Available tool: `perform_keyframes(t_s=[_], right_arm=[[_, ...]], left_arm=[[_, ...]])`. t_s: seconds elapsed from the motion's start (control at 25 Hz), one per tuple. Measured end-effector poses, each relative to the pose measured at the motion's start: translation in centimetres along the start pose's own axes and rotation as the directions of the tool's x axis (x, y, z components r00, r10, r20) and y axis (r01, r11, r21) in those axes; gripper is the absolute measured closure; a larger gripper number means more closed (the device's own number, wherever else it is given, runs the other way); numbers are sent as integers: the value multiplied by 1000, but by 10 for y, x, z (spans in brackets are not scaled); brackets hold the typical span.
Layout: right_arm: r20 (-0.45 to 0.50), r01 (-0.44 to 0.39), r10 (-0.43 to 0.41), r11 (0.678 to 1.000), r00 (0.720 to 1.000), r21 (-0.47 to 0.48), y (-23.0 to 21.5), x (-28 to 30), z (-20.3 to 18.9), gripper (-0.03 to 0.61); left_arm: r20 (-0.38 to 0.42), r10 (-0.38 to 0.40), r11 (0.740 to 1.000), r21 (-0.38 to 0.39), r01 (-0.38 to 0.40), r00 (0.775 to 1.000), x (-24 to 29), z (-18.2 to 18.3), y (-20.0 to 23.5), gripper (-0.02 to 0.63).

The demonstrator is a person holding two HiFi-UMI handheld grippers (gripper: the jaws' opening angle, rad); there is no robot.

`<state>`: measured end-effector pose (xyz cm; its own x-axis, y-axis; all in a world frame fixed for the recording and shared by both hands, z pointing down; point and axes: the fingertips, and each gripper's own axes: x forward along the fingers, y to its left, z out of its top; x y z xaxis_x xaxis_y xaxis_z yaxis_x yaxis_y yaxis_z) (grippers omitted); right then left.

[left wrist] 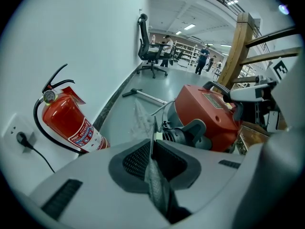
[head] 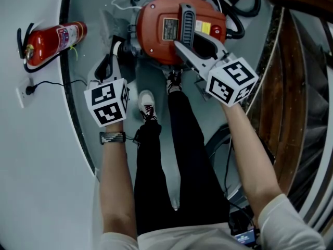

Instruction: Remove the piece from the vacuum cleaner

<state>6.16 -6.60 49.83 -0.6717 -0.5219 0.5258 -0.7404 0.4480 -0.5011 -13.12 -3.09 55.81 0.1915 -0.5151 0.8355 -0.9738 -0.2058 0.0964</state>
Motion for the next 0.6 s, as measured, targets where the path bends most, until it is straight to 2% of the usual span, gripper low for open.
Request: perform_keyframes(t_s=[0.6], right_arm=[[3,0,0,1000,1000,-1,0,0,1,373]], left_arm=[[-5,-10,999,-34,9,1000,-1,0,3,575]])
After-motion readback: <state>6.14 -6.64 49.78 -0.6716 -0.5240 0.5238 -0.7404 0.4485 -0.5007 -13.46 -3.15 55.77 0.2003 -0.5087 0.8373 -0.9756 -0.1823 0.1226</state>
